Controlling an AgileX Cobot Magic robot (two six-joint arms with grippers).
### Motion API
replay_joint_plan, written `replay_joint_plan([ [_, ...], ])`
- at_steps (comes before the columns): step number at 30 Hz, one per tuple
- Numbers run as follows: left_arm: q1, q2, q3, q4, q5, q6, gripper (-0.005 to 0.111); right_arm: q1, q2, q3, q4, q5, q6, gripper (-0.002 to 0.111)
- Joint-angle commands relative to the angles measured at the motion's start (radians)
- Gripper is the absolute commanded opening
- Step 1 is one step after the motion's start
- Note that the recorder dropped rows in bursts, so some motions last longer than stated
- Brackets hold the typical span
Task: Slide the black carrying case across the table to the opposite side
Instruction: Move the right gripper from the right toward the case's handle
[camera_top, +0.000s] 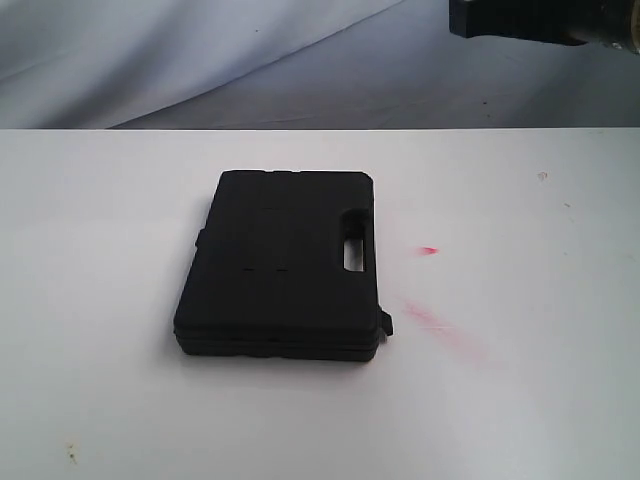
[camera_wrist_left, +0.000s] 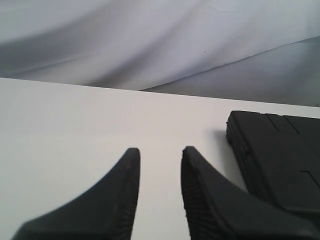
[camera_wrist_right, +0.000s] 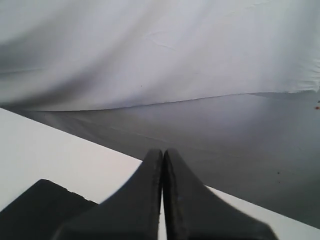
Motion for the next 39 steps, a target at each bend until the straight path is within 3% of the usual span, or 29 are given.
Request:
replay_joint_plan([
  [1,0.003,-0.005,0.004,0.005,0.001,0.001,0.029,0.001,-0.006,0.017,0.167,-0.005,-0.238,0.0],
  [5,0.003,-0.005,0.004,0.005,0.001,0.001,0.029,0.001,-0.006,0.026,0.283,0.043,-0.328,0.0],
  [10,0.003,-0.005,0.004,0.005,0.001,-0.002,0.029,0.001,-0.006,0.03,0.823,0.059,-1.019,0.0],
  [17,0.003,-0.005,0.004,0.005,0.001,-0.001,0.029,0.001,-0.006,0.03,1.294,0.096,-1.624,0.0],
  [24,0.003,-0.005,0.004,0.005,0.001,-0.001,0.029,0.001,-0.006,0.026,1.398,0.176,-1.564,0.0],
  [32,0.003,-0.005,0.004,0.005,0.001,-0.001,0.029,0.001,0.145,-0.243,1.56,0.67,-1.461,0.0],
  [39,0.003,-0.005,0.004,0.005,0.001,-0.001,0.029,0.001,0.346,-0.424,1.709,0.866,-1.459,0.0],
])
